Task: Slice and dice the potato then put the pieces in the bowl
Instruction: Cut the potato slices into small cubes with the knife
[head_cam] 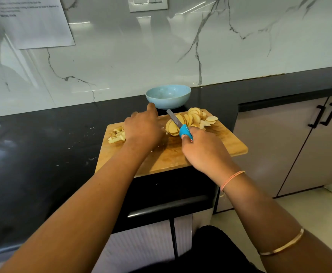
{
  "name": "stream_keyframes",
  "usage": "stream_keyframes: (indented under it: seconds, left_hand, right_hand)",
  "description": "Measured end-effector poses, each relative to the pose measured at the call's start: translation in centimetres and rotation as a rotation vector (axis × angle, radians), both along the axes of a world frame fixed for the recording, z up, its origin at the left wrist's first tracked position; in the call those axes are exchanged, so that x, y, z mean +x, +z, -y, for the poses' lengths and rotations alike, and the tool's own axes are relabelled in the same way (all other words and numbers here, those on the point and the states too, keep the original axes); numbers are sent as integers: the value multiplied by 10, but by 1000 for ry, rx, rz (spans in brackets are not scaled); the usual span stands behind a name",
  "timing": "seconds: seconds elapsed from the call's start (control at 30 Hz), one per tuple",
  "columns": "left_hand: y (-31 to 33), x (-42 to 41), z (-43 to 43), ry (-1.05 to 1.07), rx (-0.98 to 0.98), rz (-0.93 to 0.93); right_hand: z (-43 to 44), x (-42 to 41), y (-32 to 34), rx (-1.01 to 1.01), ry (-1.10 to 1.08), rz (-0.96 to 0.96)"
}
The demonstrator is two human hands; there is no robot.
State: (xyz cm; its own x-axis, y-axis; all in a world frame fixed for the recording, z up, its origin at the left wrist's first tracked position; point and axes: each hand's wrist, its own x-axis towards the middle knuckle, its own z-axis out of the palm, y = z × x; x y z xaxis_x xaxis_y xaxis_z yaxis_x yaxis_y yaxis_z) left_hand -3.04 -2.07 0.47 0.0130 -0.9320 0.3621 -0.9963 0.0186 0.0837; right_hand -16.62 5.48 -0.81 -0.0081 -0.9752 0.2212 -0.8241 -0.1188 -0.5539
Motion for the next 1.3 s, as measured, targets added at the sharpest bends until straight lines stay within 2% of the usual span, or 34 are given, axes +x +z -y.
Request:
stream_keyframes:
  seconds: [0.13, 0.5, 0.7, 1.0, 1.3]
  left_hand:
    - [-3, -5, -8, 53, 95, -7]
    - [2, 12, -18, 78, 191, -276]
    - [0, 14, -25, 66, 263, -270]
    - [-8, 8, -21, 77, 192, -362]
    - [-9, 7, -13, 67, 203, -483]
  right_hand:
    - [-2, 0, 1, -2, -5, -11]
    - [-19, 8, 11, 112, 89, -59]
    - [-33, 7, 13, 138, 63, -137]
    - [-25, 14, 19, 205, 113, -145]
    - [-24, 9, 19, 219, 85, -122]
